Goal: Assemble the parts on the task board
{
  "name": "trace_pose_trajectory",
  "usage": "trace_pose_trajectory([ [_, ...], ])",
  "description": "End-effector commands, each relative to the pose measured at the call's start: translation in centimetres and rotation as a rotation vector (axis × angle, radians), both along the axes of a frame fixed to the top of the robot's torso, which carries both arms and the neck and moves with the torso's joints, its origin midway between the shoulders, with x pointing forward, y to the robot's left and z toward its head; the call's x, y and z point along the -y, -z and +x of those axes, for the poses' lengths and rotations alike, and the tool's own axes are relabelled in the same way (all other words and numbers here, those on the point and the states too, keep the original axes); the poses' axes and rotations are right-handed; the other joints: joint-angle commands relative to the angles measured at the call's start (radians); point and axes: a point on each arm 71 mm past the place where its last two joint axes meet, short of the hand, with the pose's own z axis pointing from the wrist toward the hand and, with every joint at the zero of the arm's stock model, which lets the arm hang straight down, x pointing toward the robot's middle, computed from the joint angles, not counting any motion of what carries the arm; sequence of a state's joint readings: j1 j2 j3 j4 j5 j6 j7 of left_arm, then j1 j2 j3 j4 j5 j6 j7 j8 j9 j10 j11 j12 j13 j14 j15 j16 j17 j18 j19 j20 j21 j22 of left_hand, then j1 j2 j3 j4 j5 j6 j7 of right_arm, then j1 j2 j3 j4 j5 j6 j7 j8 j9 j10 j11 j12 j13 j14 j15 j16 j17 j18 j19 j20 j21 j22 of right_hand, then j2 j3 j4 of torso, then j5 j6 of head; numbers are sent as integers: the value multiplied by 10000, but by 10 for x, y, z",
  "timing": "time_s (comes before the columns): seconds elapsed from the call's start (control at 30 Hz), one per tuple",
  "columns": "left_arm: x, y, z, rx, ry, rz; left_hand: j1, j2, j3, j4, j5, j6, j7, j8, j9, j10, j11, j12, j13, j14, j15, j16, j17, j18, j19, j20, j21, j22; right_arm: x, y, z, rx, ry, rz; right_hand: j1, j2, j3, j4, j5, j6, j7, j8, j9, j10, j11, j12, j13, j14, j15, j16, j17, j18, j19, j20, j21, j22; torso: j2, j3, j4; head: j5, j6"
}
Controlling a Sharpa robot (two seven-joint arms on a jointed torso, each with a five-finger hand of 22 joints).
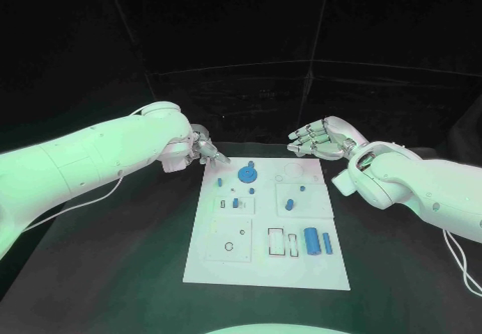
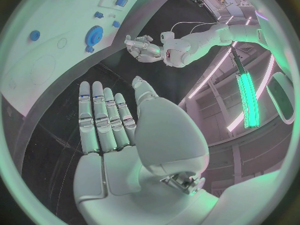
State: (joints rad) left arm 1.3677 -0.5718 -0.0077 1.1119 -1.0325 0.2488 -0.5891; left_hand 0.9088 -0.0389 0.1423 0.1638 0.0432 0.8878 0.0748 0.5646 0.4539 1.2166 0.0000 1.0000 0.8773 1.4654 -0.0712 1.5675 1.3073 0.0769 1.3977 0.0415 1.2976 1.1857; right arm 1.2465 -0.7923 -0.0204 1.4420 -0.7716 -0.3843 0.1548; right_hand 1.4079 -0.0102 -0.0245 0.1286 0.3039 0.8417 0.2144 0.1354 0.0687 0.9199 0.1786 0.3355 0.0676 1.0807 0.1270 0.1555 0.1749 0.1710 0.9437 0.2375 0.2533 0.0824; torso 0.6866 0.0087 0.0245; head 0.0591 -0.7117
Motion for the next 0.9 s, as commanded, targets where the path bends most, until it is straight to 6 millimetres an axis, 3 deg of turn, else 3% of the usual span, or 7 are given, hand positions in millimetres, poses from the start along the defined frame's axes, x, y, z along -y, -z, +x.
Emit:
trace_pose_trajectory([
  [0.03,0,3,5,-147,424,676,97,68,-149,44,47,121,-11,-42,-31,30,9,60,21,1054,90,33,2635,53,30,51,54,29,-2,-1,0,65,-139,17,-38,58,-16,-43,39,-83,246,59,9,-54,0,46,-17,-24,12,-49,-11,118,68,-15,-53,-11,10,-11,-11,4,-15],
  [0.17,4,11,11,-314,449,831,124,107,-244,85,47,164,-20,-37,-48,42,1,82,32,1054,85,33,2635,52,39,49,63,46,-3,-1,0,63,-170,19,-37,62,-15,-44,40,-84,246,59,9,-55,0,47,-18,-24,13,-50,-14,119,68,-15,-56,-13,3,-10,16,-16,-24],
  [0.3,7,17,14,-443,459,916,149,144,-325,122,47,194,-28,-33,-63,53,-5,103,47,1054,80,33,2635,51,43,47,66,56,-4,-1,1,65,-187,20,-37,62,-15,-44,40,-84,246,59,9,-55,0,47,-18,-24,13,-50,-14,119,68,-15,-56,-13,4,-10,-18,34,-55],
  [0.9,16,33,13,-1006,920,1078,404,385,-457,132,49,240,-38,-28,-107,-16,-13,46,-48,1054,72,33,2635,58,28,39,36,35,-7,0,3,31,-253,9,-32,80,-7,-49,44,-89,247,61,8,-62,1,52,-23,-27,16,-52,-25,118,73,-13,-69,-20,-14,5,9,7,-98],
])
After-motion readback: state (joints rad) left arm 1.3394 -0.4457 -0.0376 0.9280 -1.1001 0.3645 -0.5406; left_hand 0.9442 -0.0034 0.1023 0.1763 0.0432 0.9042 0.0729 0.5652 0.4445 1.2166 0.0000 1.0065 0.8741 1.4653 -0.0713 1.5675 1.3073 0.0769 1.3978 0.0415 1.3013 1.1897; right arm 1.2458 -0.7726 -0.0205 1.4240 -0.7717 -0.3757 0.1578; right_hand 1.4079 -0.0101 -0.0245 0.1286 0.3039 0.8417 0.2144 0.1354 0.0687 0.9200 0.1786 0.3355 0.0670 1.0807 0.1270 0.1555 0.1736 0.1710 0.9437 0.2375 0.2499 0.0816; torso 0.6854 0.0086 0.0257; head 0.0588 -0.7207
